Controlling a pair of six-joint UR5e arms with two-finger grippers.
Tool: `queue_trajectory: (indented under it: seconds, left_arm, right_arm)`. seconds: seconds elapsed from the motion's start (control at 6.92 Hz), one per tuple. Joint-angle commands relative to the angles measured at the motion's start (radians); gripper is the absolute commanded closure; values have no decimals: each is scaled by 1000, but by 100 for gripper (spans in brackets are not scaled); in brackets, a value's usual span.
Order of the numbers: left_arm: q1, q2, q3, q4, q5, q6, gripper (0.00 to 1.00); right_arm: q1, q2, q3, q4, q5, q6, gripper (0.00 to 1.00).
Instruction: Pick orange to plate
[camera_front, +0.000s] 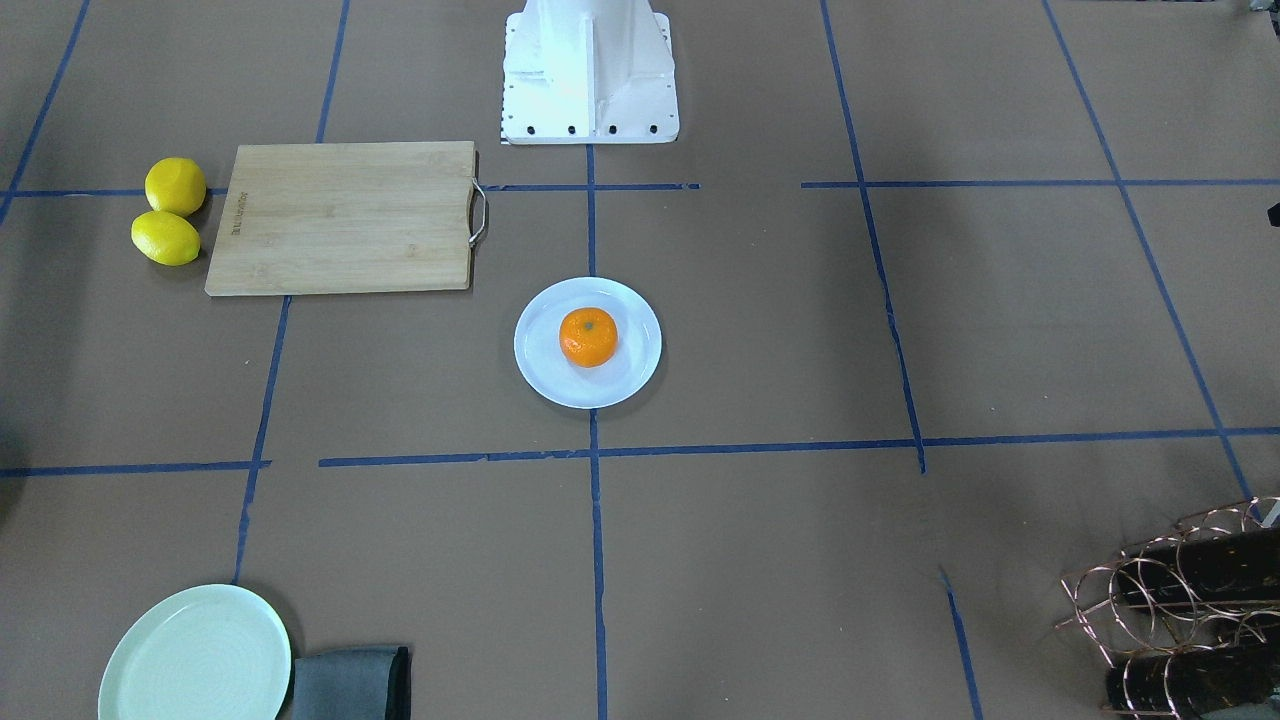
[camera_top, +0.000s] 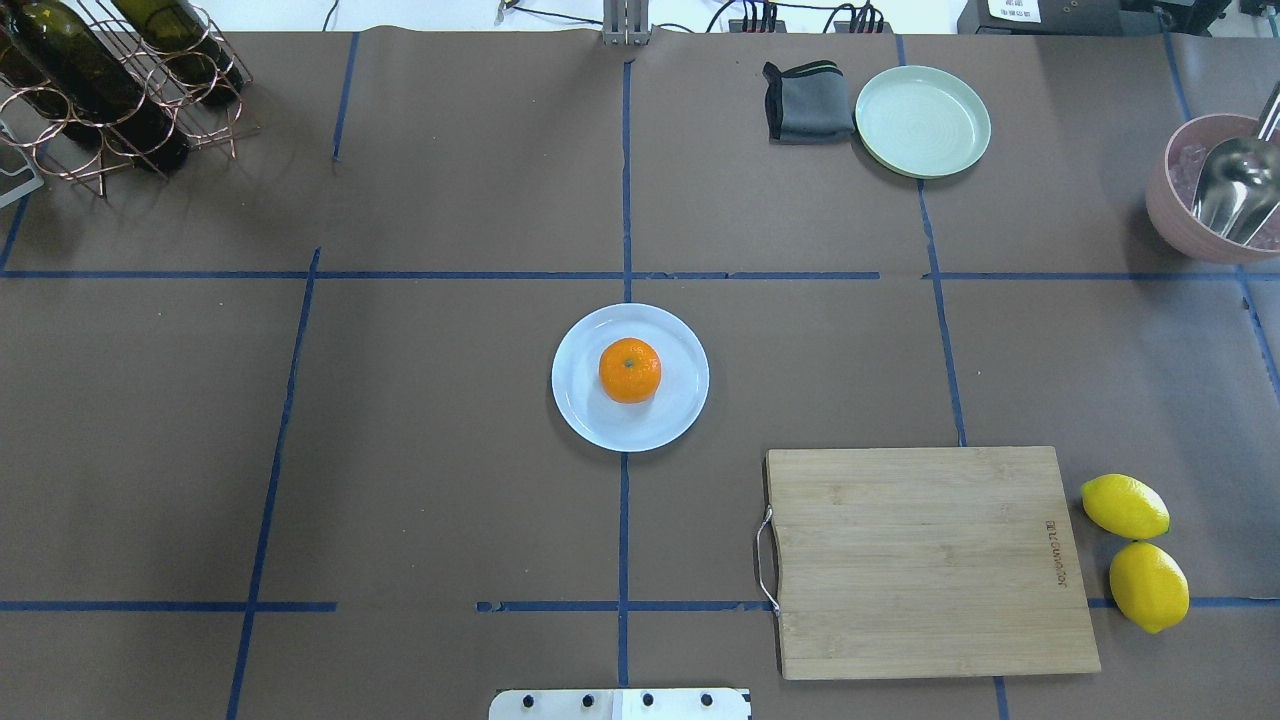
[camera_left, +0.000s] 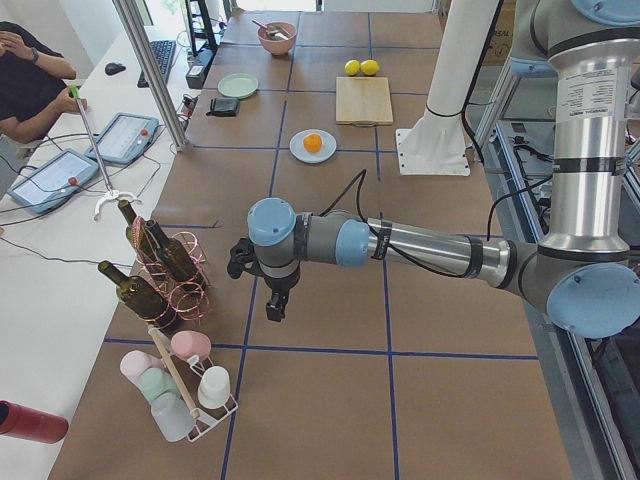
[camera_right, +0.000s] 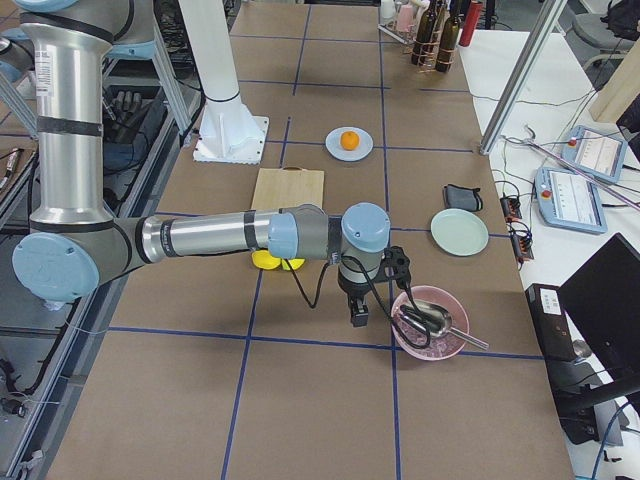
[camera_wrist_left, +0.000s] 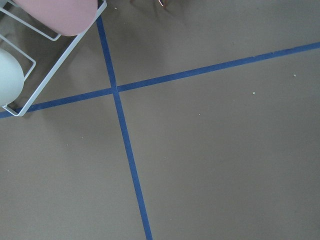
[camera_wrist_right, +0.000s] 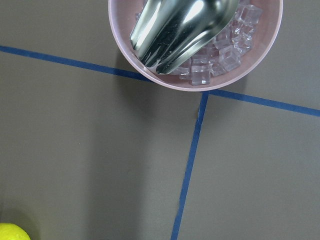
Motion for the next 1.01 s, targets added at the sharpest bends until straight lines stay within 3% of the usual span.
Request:
queue_trajectory:
  seconds: [0.0,0.87]
  left_arm:
    - [0,-7,13,-28,6,0,0]
    - [2,-48,38,-24,26,1,0]
  right_arm:
    - [-3,0,-6,3,-2,-3,0]
    - [-5,32,8,9,-4,0,0]
